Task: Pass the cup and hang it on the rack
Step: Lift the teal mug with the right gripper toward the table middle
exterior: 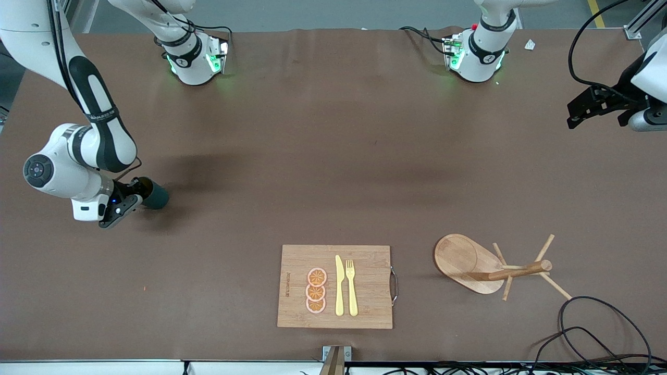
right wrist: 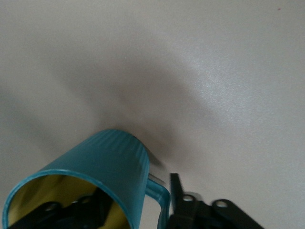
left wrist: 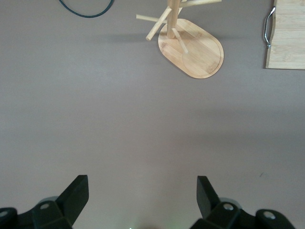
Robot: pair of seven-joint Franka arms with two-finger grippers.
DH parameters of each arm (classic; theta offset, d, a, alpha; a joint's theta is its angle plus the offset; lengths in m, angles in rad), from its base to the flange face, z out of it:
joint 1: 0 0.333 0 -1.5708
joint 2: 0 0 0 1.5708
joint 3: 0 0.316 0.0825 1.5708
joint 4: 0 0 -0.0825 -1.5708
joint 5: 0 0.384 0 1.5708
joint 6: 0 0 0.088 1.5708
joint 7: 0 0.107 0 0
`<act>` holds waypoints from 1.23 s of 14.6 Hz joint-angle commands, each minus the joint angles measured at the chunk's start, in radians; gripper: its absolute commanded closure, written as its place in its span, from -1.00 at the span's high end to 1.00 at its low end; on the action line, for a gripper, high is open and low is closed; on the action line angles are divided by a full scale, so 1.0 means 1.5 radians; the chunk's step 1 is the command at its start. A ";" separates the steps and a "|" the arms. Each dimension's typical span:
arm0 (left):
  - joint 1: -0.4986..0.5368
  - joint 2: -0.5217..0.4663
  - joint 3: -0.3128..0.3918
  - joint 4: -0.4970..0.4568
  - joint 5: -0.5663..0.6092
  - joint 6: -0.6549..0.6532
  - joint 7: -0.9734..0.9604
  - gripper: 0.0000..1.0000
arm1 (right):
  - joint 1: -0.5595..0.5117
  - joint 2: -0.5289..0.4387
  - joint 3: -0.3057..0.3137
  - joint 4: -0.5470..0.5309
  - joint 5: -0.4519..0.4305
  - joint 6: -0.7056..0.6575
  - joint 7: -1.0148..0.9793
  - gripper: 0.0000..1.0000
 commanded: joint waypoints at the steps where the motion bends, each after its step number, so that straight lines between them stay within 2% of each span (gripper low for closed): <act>1: 0.003 0.003 0.001 0.015 -0.013 -0.014 0.010 1.00 | -0.007 -0.018 0.009 -0.014 0.013 -0.004 -0.005 -1.00; 4: 0.003 0.003 0.001 0.014 -0.013 -0.014 0.010 1.00 | 0.015 -0.056 0.014 0.004 0.045 -0.095 0.077 -1.00; 6: 0.004 0.003 0.002 0.015 -0.013 -0.014 0.010 1.00 | 0.039 -0.098 0.041 0.002 0.046 -0.140 0.192 -1.00; 8: 0.004 0.002 0.002 0.015 -0.013 -0.014 0.009 1.00 | 0.046 -0.127 0.098 0.000 0.054 -0.168 0.309 -1.00; 10: 0.004 0.002 0.003 0.015 -0.013 -0.014 0.009 1.00 | 0.046 -0.147 0.181 0.000 0.055 -0.181 0.445 -1.00; 12: 0.004 0.000 0.004 0.016 -0.013 -0.014 0.009 1.00 | 0.047 -0.149 0.272 0.002 0.054 -0.171 0.543 -1.00; 14: 0.004 -0.002 0.004 0.015 -0.013 -0.014 0.009 1.00 | 0.066 -0.145 0.333 0.004 0.052 -0.142 0.675 -1.00; 17: 0.004 0.000 0.004 0.015 -0.012 -0.014 0.008 1.00 | 0.176 -0.132 0.338 0.007 0.043 -0.083 0.861 -1.00; 18: 0.004 0.000 0.004 0.015 -0.012 -0.013 0.008 1.00 | 0.205 -0.109 0.338 0.011 0.035 -0.063 0.911 -1.00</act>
